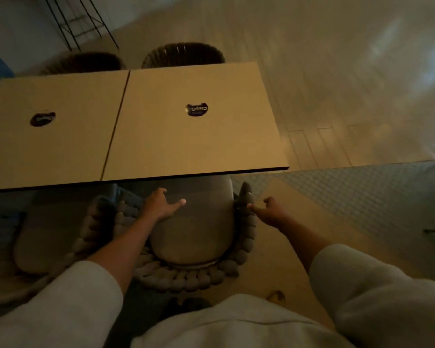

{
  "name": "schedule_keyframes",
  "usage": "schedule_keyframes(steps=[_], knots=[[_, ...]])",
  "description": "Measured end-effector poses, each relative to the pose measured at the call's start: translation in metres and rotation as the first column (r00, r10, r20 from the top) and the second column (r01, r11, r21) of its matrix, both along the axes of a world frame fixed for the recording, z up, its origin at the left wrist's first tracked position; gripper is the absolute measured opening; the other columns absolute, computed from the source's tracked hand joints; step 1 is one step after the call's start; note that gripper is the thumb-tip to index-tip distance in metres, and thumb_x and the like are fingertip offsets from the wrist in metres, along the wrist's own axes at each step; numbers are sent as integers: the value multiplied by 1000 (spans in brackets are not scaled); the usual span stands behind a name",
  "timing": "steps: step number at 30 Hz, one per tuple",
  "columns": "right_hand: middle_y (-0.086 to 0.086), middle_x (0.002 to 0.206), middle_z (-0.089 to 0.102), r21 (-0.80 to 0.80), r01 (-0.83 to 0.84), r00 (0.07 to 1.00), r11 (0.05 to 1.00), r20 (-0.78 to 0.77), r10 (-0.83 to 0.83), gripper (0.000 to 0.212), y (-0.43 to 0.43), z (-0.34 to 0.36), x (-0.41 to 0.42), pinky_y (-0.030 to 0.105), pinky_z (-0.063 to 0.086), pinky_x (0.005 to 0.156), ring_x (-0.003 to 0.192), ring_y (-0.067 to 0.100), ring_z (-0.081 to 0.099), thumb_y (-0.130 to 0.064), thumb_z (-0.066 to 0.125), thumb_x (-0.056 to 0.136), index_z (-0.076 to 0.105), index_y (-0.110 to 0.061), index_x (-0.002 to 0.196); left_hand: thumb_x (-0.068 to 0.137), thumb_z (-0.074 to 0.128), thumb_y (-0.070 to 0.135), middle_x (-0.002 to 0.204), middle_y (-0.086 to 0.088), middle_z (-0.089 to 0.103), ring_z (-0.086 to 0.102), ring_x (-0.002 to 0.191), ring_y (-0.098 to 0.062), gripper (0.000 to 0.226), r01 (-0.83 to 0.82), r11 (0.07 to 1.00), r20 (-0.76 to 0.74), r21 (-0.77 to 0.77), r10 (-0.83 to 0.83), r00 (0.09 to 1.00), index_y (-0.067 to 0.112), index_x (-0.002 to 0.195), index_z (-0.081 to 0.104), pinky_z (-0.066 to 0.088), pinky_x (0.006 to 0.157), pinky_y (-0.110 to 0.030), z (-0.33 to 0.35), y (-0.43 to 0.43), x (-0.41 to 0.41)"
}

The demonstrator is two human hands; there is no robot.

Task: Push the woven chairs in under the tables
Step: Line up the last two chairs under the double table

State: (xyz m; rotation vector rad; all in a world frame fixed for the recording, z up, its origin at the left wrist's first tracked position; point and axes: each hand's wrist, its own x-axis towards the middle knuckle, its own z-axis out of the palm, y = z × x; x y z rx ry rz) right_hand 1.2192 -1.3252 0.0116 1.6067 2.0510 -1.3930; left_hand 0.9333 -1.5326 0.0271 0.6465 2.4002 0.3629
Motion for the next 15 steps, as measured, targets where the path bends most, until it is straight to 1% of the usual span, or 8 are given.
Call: schedule_keyframes(steps=[1,2,6,7,9,10,11,15], knots=[[17,159,42,14,-16,1000,1000,15,16,94,19,0,19,45,45,110,143,36,45,-61,70,91,34,-7,158,79,71,72,153,-17,46,48,138,-36,98,-9,1000,2,-1,9,1000,10,149,43,45,110,-47,-4,16,20],[17,162,38,46,-33,999,998,16,32,99,29,0,29,48,44,114,146,37,43,-64,71,89,31,-8,160,78,71,74,153,-17,47,49,137,-36,100,-15,1000,1,-9,15,1000,10,149,43,46,109,-47,-8,23,32],[15,167,30,105,-59,998,993,14,58,110,88,6,83,51,39,119,150,36,36,-67,75,83,22,-15,164,75,73,75,156,-17,44,47,139,-38,107,-59,998,62,4,58,996,13,154,36,46,109,-49,-16,65,96],[15,168,29,110,-68,997,992,27,66,112,103,9,94,53,38,120,151,37,34,-67,75,82,19,-17,165,71,72,79,157,-16,43,46,140,-38,112,-61,998,83,11,60,995,16,154,34,46,110,-51,-16,77,109],[15,168,28,127,-96,995,987,43,91,112,133,13,112,56,36,121,152,37,32,-67,76,82,19,-18,165,56,64,94,158,-15,41,43,142,-39,127,-48,999,97,15,46,994,21,155,32,44,111,-56,-17,101,128],[15,168,29,146,-108,994,983,43,103,110,149,15,118,57,35,122,153,37,31,-66,76,83,20,-17,165,49,58,100,159,-14,39,41,143,-39,133,-26,1000,86,10,25,996,22,154,32,43,111,-57,-16,117,136],[15,167,29,157,-121,992,980,39,117,108,165,17,123,57,35,122,153,37,31,-65,76,83,22,-17,164,48,56,101,160,-13,39,40,144,-39,134,2,1000,66,4,-2,998,22,154,33,41,112,-58,-15,134,142],[14,168,28,198,-162,987,967,50,155,104,225,24,127,55,33,121,154,36,29,-65,74,85,25,-16,163,73,63,85,156,-14,42,40,142,-38,106,106,994,-45,20,-105,993,20,152,37,41,111,-57,4,211,156]])
